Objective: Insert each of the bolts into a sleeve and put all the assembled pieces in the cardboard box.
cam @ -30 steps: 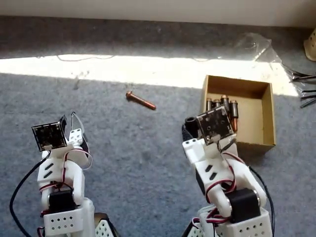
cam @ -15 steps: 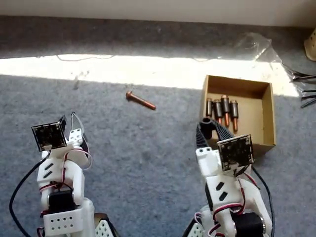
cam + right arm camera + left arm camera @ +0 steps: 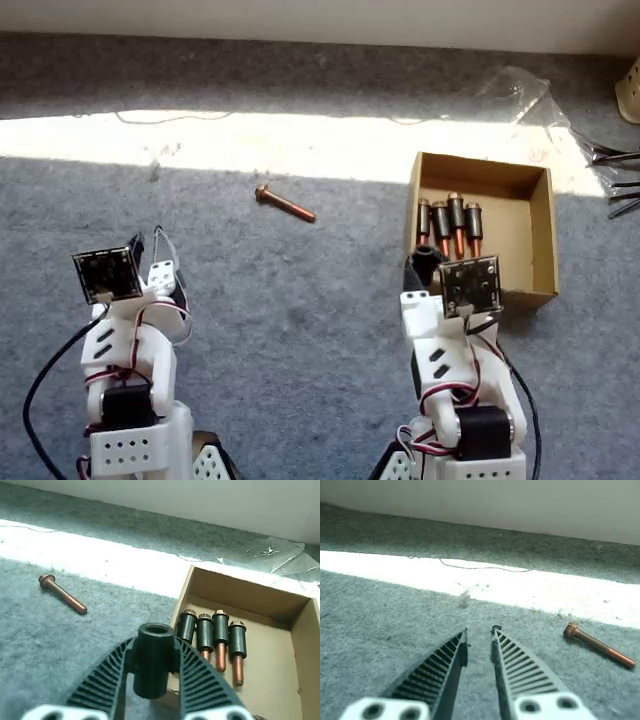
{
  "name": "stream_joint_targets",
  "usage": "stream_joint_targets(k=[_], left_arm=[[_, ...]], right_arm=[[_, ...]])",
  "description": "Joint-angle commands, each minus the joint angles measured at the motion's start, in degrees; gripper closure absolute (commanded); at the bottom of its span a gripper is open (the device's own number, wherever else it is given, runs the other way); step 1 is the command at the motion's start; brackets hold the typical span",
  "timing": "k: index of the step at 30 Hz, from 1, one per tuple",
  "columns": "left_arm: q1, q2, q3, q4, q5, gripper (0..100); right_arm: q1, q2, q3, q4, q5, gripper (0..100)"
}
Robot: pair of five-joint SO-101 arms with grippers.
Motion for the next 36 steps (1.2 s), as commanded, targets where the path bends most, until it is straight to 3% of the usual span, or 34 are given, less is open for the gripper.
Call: stream_joint_targets(k=[1,4,20,30,36], left_arm=[[6.99,-0.40,-2.77,-1.23,-5.45,91],[11.47,-0.40,-2.33,-1.41,-10.11,91],[22.29,-0.22,-9.27,-1.23,-9.93,91],[24.40,-0.13,-9.98,-1.23,-9.76,91],[24.40,-0.13,-10.07,-1.05,-9.76,91]], right_arm=[[0.40,-0.48,2.33,-5.85,-2.90,99.4],[-0.57,-0.48,4.26,-6.64,-3.08,99.4],[-8.22,-0.48,8.04,-6.81,-3.08,99.4],[-8.75,-0.48,13.32,-17.80,-9.76,99.4],[-18.95,-0.48,13.58,-19.74,-9.49,99.4]])
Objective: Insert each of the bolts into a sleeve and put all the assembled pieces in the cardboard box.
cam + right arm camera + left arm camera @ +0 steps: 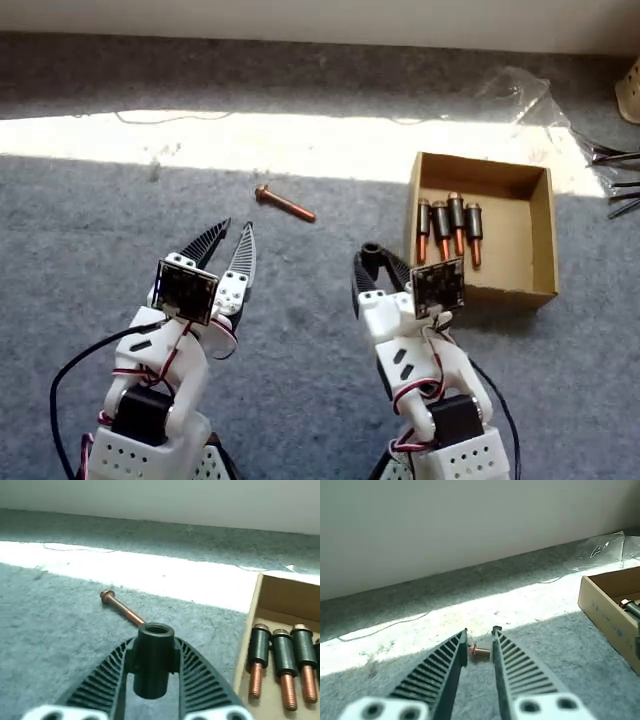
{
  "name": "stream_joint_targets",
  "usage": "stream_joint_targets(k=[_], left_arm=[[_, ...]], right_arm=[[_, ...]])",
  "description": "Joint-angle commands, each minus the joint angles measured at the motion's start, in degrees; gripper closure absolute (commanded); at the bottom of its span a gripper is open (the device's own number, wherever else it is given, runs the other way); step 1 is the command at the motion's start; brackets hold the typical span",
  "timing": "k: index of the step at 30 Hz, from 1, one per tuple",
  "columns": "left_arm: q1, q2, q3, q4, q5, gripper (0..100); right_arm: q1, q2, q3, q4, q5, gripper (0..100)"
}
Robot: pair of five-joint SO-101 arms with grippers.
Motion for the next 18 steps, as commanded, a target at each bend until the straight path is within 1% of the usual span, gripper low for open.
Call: stream_joint_targets(k=[1,5,7,15,18], left_arm=[[0.57,-0.13,-3.12,-0.53,-0.09,91],[0.48,1.36,-7.08,3.52,-0.09,91],[0.48,5.23,-9.98,3.43,-0.09,91],[0.75,32.22,-25.10,3.25,-0.09,91],[0.84,40.40,-29.23,0.26,-0.09,91]], right_arm=[[-5.49,-0.57,1.63,-4.53,-0.26,99.4],[-4.26,-0.57,1.71,-5.58,-0.26,99.4],[-3.21,-0.57,1.71,-5.58,-0.26,99.4],[-0.40,-0.57,4.09,-5.41,-0.26,99.4],[-0.13,-0.57,4.53,-5.41,-0.26,99.4]])
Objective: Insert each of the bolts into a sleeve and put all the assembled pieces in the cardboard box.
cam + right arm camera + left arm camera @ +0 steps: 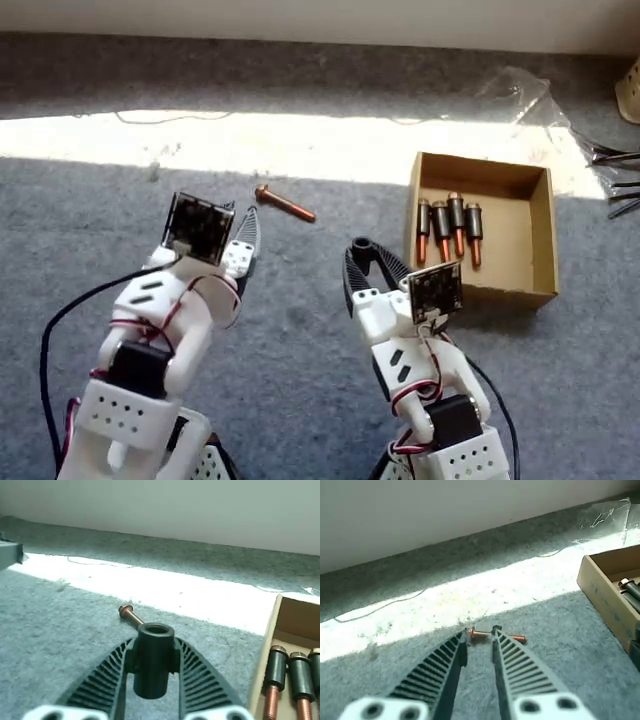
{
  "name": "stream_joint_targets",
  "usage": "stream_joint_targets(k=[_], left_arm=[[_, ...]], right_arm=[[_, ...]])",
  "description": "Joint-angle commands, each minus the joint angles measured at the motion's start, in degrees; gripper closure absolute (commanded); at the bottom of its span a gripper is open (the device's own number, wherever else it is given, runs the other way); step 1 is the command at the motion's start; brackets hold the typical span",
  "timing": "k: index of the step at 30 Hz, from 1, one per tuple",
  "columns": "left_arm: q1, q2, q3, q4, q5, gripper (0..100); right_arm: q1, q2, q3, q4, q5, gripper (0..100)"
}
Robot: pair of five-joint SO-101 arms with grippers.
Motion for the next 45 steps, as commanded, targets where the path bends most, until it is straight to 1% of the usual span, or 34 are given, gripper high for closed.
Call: stream_joint_targets(k=[1,3,8,13,17,21,25,30,32,34,37,41,45], left_arm=[[0.92,13.14,-8.40,-4.13,-0.09,91],[0.92,17.71,-10.07,-6.33,0.44,91],[0.92,29.67,-16.31,-7.56,9.85,91],[0.92,42.59,-24.66,-7.30,14.95,91],[0.92,51.91,-29.76,-7.21,17.67,91],[1.01,58.42,-32.66,-7.21,18.73,91],[1.19,62.55,-36.53,-4.13,25.85,91],[1.45,68.53,-43.56,1.67,38.24,90],[1.45,71.78,-46.37,3.43,43.52,87],[1.45,75.21,-49.27,5.27,46.77,83],[1.45,80.31,-54.29,8.44,48.44,82],[1.45,86.29,-60.88,12.04,48.53,82],[0.75,91.03,-65.45,13.45,48.53,82]], right_arm=[[0.92,-0.57,4.35,-1.89,-0.26,99.4],[0.92,-0.57,4.44,-1.89,-0.26,99.4],[0.92,-0.57,4.53,-1.89,-0.26,99.4],[0.92,-0.57,4.53,-1.89,-0.26,99.4],[0.92,-0.57,4.62,-1.89,-0.26,99.4],[0.92,-0.57,4.62,-1.89,-0.26,99.4],[0.92,-0.57,4.62,-1.89,-0.26,99.4],[0.92,-0.57,4.62,-1.80,-0.26,99.4],[0.92,-0.57,5.32,-1.80,-0.26,99.4],[0.92,-0.57,5.93,-1.80,-0.26,99.4],[0.92,-0.57,5.85,-1.80,-0.26,99.4],[0.92,-0.57,5.76,-1.80,-0.26,99.4],[0.92,-0.57,5.85,-1.80,-0.18,99.4]])
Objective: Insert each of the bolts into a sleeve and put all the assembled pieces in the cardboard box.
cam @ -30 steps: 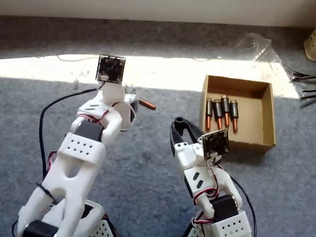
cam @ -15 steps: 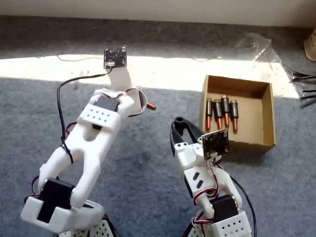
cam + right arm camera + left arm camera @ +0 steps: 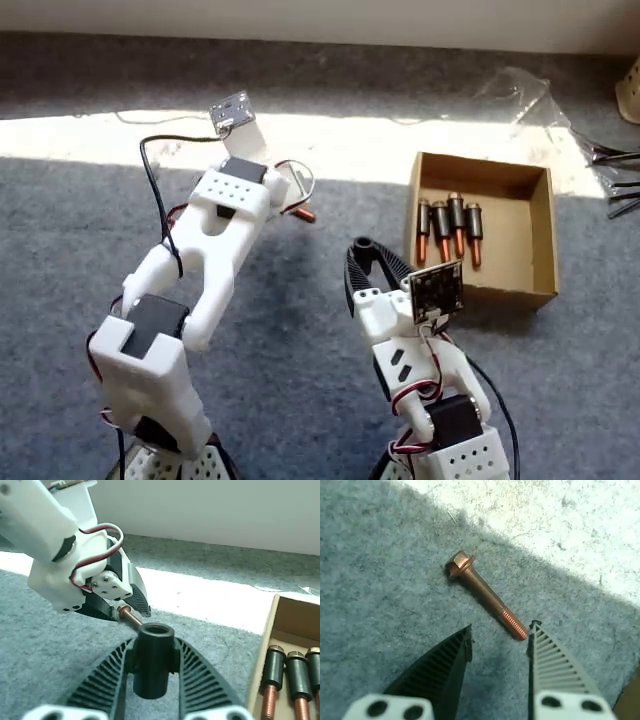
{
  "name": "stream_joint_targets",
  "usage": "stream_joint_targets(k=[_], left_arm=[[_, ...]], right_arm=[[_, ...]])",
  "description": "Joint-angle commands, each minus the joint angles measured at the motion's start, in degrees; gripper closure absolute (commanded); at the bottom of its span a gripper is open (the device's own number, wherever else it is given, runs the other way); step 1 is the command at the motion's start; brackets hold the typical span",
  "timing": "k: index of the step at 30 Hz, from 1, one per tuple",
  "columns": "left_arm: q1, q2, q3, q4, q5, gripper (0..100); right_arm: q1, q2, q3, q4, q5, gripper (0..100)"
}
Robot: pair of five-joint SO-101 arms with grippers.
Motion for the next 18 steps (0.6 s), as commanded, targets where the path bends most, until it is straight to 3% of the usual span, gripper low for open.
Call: stream_joint_targets(k=[1,9,14,18], left_arm=[[-0.04,2.86,-7.08,1.23,0.53,82],[-2.86,5.76,-9.19,0.97,0.62,82],[-4.35,6.02,-8.92,0.97,7.38,82],[-4.18,6.02,-8.84,0.97,7.65,82]], right_arm=[[0.57,-0.57,5.85,-1.80,-0.18,99.4],[0.57,-0.57,5.85,-1.80,-0.18,99.4],[0.57,-0.57,5.93,-1.80,-0.18,99.4],[0.57,-0.57,5.93,-1.80,-0.18,99.4]])
